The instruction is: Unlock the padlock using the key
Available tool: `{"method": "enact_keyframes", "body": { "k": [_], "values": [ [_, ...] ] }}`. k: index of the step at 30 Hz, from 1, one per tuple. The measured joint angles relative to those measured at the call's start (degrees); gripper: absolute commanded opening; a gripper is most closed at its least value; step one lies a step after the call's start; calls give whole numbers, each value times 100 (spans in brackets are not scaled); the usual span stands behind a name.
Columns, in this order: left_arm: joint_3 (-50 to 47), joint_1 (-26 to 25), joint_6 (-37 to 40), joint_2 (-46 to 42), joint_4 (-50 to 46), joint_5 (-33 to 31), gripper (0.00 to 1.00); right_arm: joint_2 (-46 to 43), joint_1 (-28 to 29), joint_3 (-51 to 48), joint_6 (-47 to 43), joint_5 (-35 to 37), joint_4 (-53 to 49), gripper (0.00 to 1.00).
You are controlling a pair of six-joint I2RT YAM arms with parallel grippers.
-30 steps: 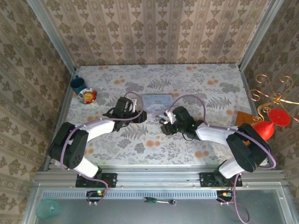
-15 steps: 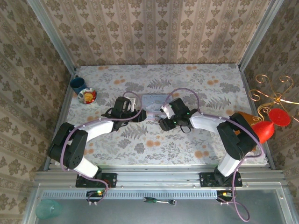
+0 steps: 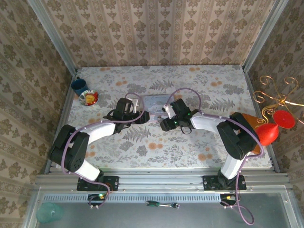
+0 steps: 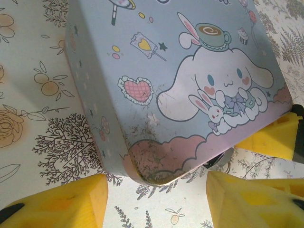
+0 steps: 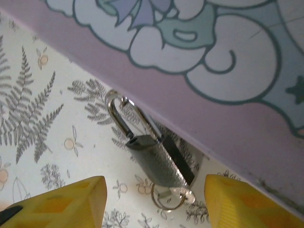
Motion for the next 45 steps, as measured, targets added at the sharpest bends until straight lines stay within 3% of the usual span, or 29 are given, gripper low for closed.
{"method": "enact_keyframes", "body": {
  "k": [7,23,29,37,45],
  "values": [
    [-39,0,-17,0,0,22,58,358,46,184,131,92,219,50],
    [-125,151,-48,0,85,44,57,280,74,-131,107,-339,442,11],
    [-83,151,-39,-4,-2,31,57,138,195,-356,319,-70,673,0],
    [772,151,109,-28,-898,-501,58,-22,675,-538,1086,1246,831,0],
    [1687,149,109,662,-1486,-828,62,-22,743,-538,1338,1648,859,0]
  ]
}}
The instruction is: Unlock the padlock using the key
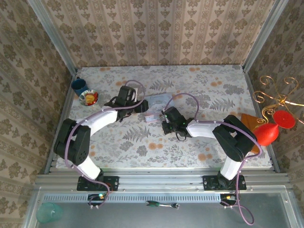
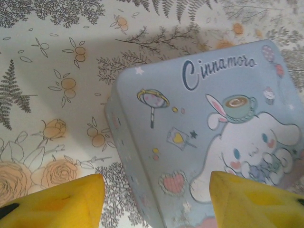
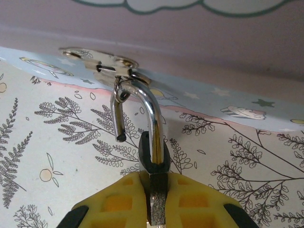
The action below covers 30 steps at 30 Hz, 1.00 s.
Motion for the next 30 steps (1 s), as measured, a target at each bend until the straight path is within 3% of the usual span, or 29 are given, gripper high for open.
{"method": "enact_keyframes", "body": {
  "k": [9,30],
  "values": [
    [970,-4,114,914,-522,-42,62,0,7,59,48,44,-20,0],
    [673,-275,131,986,81,-313,60,52,-811,0,1250,-868,597,0]
  ]
}}
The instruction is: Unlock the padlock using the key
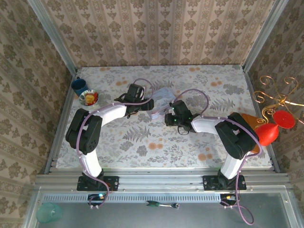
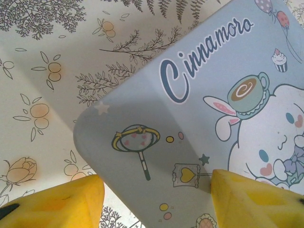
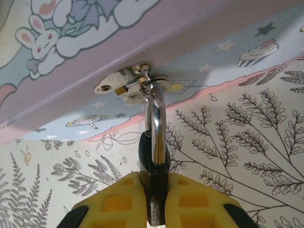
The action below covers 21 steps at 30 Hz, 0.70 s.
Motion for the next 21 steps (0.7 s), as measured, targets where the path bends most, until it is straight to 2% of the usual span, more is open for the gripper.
{"method": "enact_keyframes", "body": {
  "k": [10,21],
  "values": [
    [-44,-52,2,-2,103,-4,60,243,-304,-81,564,-214,393,0],
    [-59,-122,0,0,144,-4,60,278,-411,-90,1709,-245,896,0]
  ]
}}
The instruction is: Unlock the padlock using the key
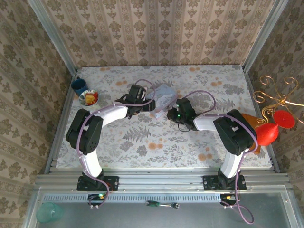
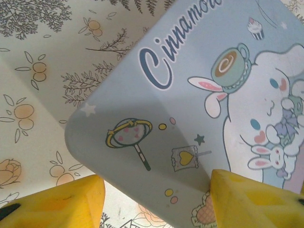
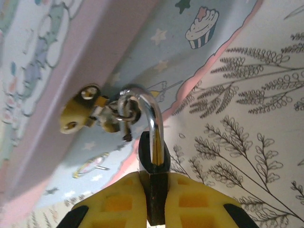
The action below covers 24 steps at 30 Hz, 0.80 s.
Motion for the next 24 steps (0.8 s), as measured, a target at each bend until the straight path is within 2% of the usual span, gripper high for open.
{"method": "enact_keyframes", "body": {
  "k": [5,12,17,24],
  "values": [
    [-31,-20,0,0,68,-22,60,2,-33,-17,595,31,461,0],
    [-66,-20,0,-15,114,-28,60,7,-37,2,920,55,424,0],
    [-127,-20,2,-52,168,-24,60,0,-70,256,728,256,-258,0],
    [-149,-15,2,-63,188,-22,60,-4,-205,761,24,654,-1207,0]
  ]
}}
